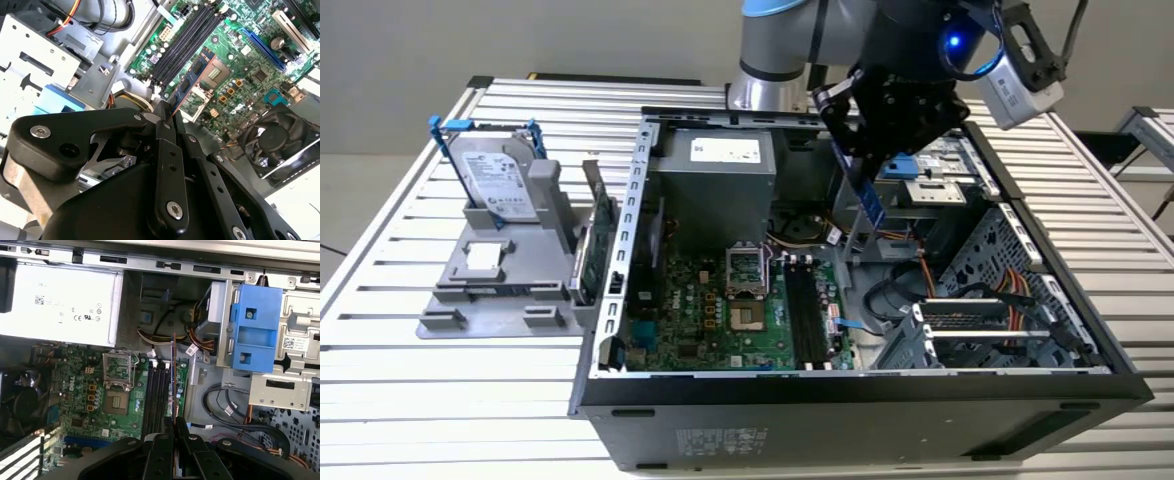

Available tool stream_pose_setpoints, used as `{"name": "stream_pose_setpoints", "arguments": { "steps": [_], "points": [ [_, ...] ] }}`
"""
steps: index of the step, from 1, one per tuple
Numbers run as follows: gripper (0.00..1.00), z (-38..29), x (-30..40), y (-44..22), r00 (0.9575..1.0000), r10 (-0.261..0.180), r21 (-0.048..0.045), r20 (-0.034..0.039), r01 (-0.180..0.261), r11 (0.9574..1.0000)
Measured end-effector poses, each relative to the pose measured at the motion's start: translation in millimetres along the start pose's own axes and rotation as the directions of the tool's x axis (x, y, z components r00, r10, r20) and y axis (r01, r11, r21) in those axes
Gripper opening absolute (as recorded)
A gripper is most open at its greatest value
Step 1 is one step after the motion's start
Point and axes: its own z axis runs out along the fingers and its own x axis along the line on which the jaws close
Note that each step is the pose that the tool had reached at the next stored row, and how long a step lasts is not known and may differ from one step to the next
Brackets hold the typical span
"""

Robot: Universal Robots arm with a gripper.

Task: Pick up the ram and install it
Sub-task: 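Insert the ram into the slot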

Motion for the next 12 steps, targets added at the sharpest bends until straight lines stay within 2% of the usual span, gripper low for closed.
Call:
{"name": "stream_pose_setpoints", "arguments": {
  "steps": [4,12],
  "points": [
    [0.00,0.1,-2.0,-0.4,0.9999,0.015,-0.0005,0.0005,-0.015,0.9999],
    [0.00,0.3,-10.8,-2.3,0.9999,0.017,-0.0005,0.0005,-0.017,0.9999]
  ]
}}
